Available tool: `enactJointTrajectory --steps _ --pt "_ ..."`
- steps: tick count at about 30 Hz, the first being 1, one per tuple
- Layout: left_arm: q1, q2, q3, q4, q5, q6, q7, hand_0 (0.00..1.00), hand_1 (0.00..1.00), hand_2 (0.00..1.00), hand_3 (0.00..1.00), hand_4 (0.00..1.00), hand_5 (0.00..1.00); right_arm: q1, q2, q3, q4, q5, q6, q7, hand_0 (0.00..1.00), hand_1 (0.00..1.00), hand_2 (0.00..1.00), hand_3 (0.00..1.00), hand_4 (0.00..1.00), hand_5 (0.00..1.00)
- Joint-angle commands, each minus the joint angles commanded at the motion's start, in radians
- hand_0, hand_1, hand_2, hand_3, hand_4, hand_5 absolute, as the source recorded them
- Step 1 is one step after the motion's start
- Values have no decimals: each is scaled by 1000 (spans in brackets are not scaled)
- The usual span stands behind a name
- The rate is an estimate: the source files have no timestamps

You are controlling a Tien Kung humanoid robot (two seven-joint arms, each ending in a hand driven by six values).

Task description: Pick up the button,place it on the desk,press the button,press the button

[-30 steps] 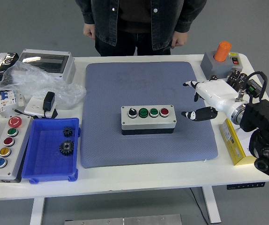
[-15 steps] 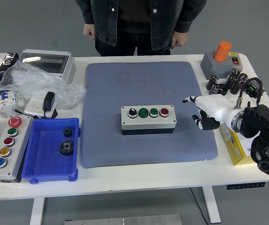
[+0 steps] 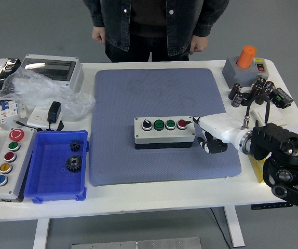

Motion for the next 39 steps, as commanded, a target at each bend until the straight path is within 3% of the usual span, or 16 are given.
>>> enactJointTrajectory --steps 20,39 --pt "1 1 3 1 -1 0 -2 681 723 644 642 661 419 43 46 -45 -21 13 -14 5 372 353 204 888 395 2" --pt "0 0 -7 1 4 -1 -8 682 723 645 642 662 423 51 47 -60 -74 30 -26 22 356 345 200 878 390 2"
